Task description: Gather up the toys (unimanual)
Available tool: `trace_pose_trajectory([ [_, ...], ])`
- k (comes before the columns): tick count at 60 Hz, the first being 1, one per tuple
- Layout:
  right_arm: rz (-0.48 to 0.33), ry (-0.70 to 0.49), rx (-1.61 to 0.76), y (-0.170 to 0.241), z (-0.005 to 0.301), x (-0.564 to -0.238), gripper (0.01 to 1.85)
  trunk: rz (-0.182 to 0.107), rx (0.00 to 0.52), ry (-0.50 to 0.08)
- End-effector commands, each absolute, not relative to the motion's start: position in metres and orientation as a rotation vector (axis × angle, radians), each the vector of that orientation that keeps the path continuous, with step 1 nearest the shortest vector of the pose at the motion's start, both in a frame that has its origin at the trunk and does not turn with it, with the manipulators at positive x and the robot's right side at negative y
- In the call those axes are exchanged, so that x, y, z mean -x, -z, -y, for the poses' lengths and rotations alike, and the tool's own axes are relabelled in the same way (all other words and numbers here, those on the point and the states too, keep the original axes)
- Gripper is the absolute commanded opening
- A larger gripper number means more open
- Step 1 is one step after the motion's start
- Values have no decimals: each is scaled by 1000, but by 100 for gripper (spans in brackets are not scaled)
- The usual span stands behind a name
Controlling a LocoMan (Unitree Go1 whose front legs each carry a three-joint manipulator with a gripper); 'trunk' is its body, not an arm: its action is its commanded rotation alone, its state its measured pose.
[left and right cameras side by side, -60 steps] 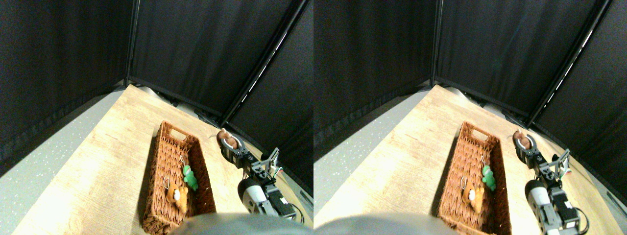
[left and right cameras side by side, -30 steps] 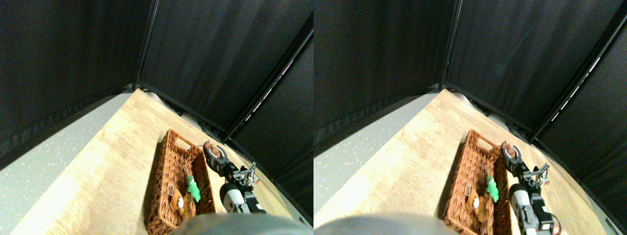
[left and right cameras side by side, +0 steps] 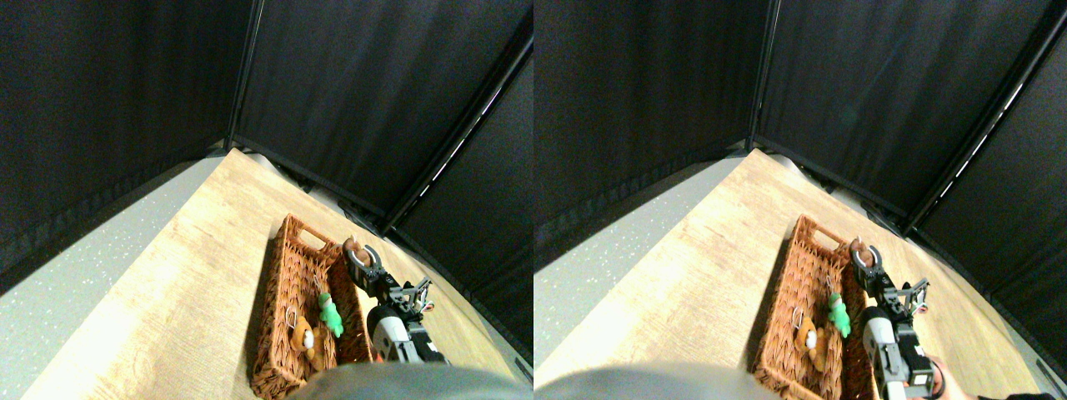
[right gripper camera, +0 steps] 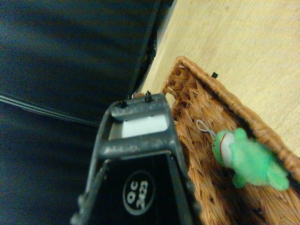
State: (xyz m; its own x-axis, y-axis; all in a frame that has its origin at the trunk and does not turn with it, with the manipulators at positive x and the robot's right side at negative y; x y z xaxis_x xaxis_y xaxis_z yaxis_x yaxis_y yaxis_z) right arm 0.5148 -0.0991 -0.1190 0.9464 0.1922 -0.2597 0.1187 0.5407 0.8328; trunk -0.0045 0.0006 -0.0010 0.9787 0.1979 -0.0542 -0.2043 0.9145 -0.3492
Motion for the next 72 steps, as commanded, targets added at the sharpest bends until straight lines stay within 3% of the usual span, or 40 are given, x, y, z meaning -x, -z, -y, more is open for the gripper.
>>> trace_pose_trajectory([
  [1,-323,-36,-990,108,102,-515,94,-39,355,-218],
  [7,-314,-16,-985,106,106,-513,109,-38,348,-213],
  [17,-244,-11,-956,101,118,-513,106,-38,335,-199],
  [25,-174,-21,-943,95,136,-517,97,-40,321,-188],
  [35,-76,46,-929,81,170,-513,84,-50,288,-149],
  [42,-13,35,-895,77,193,-507,62,-55,270,-132],
  [47,31,45,-894,81,205,-501,56,-61,257,-120],
  [53,60,135,-937,89,216,-485,64,-65,242,-109],
  [62,98,175,-1025,104,227,-473,68,-74,224,-97],
  [72,105,195,-1055,118,230,-466,62,-74,215,-92],
])
